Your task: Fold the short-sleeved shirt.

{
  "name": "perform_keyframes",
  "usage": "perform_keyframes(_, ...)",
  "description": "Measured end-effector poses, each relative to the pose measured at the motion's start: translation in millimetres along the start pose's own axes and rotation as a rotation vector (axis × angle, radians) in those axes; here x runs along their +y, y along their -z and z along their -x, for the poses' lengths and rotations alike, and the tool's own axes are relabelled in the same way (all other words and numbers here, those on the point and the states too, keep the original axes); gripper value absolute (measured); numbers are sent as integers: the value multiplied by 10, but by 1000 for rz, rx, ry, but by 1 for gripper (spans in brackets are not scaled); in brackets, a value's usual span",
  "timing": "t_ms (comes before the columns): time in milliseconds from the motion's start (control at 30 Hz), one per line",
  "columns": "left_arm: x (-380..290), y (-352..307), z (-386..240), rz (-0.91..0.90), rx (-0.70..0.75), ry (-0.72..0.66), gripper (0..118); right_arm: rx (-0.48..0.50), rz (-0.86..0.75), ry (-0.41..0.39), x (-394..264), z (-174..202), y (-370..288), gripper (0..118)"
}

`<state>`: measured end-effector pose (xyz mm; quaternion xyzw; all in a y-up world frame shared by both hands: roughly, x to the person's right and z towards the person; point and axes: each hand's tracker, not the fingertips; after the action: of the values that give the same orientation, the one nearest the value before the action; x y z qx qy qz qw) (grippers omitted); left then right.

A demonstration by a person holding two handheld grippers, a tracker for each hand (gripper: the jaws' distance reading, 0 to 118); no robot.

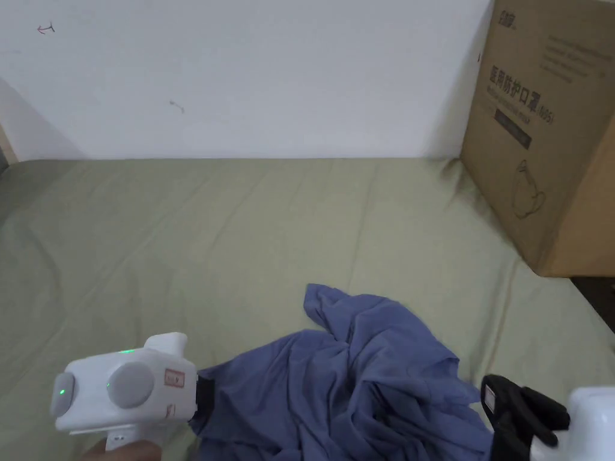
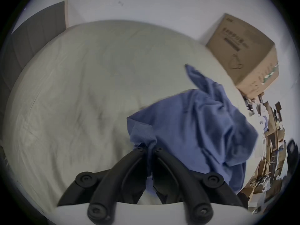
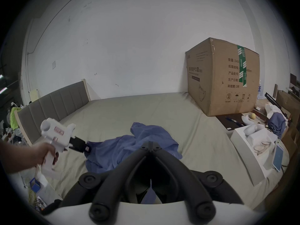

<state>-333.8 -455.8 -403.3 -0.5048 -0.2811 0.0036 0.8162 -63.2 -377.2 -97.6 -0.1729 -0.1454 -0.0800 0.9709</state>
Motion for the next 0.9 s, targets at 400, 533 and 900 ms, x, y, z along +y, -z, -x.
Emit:
perform_keyframes(400, -153, -292, 161, -166, 15, -28, 5, 141, 727, 226, 754, -511, 2718, 91)
perform_keyframes(533, -173, -294, 210, -173, 39, 2, 5, 8, 787, 279, 539, -594, 3201, 108)
perform_keyframes(900, -163, -404, 409, -135, 50, -10, 5, -1, 725, 298, 380, -824, 3059, 1)
